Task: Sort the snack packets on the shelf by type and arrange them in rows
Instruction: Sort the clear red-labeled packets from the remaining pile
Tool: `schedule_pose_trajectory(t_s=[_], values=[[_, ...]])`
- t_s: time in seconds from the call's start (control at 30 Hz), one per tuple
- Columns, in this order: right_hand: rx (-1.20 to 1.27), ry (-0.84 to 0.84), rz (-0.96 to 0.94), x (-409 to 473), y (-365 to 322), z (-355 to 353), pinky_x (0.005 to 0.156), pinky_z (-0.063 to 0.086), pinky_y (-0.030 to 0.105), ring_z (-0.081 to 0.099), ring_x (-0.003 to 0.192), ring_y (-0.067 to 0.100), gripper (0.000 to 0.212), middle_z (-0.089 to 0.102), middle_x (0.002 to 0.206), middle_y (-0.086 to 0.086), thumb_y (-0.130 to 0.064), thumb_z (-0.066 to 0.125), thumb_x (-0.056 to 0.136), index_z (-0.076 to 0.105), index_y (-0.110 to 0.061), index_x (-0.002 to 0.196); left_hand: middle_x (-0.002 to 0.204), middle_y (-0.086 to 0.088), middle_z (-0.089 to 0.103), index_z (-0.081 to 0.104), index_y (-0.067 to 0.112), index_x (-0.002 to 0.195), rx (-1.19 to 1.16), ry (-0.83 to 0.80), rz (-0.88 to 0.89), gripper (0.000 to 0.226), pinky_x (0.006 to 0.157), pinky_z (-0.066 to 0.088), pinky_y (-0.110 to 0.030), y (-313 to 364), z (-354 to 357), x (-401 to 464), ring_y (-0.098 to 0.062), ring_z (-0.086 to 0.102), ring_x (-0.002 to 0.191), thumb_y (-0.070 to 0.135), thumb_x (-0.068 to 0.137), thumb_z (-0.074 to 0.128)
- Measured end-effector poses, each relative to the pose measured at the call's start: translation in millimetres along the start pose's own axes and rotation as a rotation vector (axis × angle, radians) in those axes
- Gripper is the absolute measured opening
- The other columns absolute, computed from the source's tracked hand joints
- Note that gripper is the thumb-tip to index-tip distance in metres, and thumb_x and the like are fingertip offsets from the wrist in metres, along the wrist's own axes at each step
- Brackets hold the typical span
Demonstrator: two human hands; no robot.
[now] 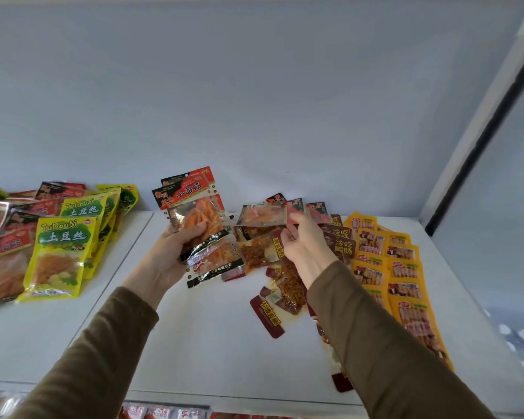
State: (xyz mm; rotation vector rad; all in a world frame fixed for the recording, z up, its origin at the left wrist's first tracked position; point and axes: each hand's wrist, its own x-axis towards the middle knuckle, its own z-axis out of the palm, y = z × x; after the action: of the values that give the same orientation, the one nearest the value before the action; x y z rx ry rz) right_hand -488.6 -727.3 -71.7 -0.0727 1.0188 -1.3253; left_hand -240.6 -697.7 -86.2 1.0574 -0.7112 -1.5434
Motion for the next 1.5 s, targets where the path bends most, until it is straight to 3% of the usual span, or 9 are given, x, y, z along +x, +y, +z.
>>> schedule_pose_trajectory(t_s=[0.3,0.43,0.63,0.8,0.9,0.97,1.17,1.3,1.5], values=[[-0.227,0.002,-0.106,20,18,34,0.109,0.048,0.047,0.062,0.093,0.020,0.073,0.062,0.104,0.015,0.005,0.076,0.083,0.039,-0.009,0.145,0.124,-0.016,0.073,0.056,0.011,0.136,-0.010,0.015,0.008,0.057,0.075,0.063,-0.044,-1,5,-2,-0.034,0.074,0.106,0.010,0.083,0.077],[-0.078,0.020,-0.109,31,20,33,0.107,0.051,0.041,0.063,0.117,0.028,0.048,0.054,0.143,0.019,0.000,0.051,0.103,0.040,-0.012,0.148,0.127,-0.016,0.071,0.053,0.012,0.139,0.009,0.034,0.015,0.061,0.081,0.063,-0.047,0,3,-5,-0.035,0.072,0.111,0.013,0.083,0.077],[-0.246,-0.015,-0.354,26,0,9,0.093,0.058,0.040,0.068,0.107,0.020,0.036,0.070,0.118,-0.001,-0.007,0.069,0.094,0.063,-0.018,0.127,0.128,-0.016,0.071,0.051,0.013,0.142,0.004,0.103,0.028,0.057,0.091,0.058,-0.051,4,-12,-8,-0.035,0.071,0.114,0.010,0.089,0.073],[-0.276,-0.480,-0.299,4,-35,4,0.074,0.049,0.037,0.065,0.095,0.026,0.028,0.074,0.114,0.009,-0.010,0.067,0.096,0.061,-0.004,0.123,0.126,-0.016,0.072,0.055,0.010,0.140,-0.023,0.153,-0.029,0.045,0.102,0.054,-0.054,2,-4,-4,-0.034,0.070,0.116,0.011,0.097,0.066],[-0.595,-0.662,-0.242,-9,-28,16,0.081,0.056,0.040,0.070,0.100,0.026,0.032,0.073,0.121,0.010,-0.011,0.069,0.094,0.062,-0.006,0.124,0.109,-0.017,0.076,0.061,0.003,0.128,-0.013,0.150,-0.078,0.031,0.085,0.062,-0.047,-2,14,-2,-0.032,0.076,0.098,0.014,0.100,0.057],[-0.879,-0.631,-0.296,-13,-16,24,0.091,0.054,0.036,0.068,0.108,0.021,0.030,0.072,0.121,0.005,-0.013,0.070,0.093,0.063,-0.014,0.122,0.100,-0.012,0.075,0.062,0.007,0.121,0.026,0.127,-0.104,0.028,0.081,0.062,-0.044,-3,25,-3,-0.028,0.075,0.084,0.022,0.101,0.051],[-1.206,-0.567,-0.519,-14,10,34,0.083,0.046,0.022,0.064,0.103,0.006,0.028,0.071,0.114,-0.009,-0.022,0.070,0.095,0.064,-0.024,0.123,0.129,-0.013,0.071,0.061,0.025,0.138,0.243,-0.185,-0.121,0.078,0.095,0.057,-0.053,-4,31,-13,-0.038,0.069,0.118,0.081,0.085,0.054],[-1.223,-0.519,-0.633,-13,36,40,0.079,0.049,0.021,0.062,0.095,0.002,0.033,0.067,0.104,-0.014,-0.027,0.073,0.093,0.063,-0.020,0.123,0.119,-0.010,0.076,0.057,0.024,0.133,0.293,-0.119,-0.078,0.061,0.071,0.063,-0.033,-6,27,-18,-0.029,0.076,0.103,0.039,0.080,0.084],[-0.856,-0.467,-0.454,-1,39,37,0.073,0.041,0.017,0.060,0.102,0.000,0.042,0.062,0.115,-0.014,-0.033,0.067,0.096,0.053,-0.025,0.135,0.117,-0.019,0.075,0.062,0.011,0.130,0.036,0.021,-0.028,0.052,0.068,0.063,-0.040,-4,5,-23,-0.034,0.077,0.098,0.011,0.080,0.077]])
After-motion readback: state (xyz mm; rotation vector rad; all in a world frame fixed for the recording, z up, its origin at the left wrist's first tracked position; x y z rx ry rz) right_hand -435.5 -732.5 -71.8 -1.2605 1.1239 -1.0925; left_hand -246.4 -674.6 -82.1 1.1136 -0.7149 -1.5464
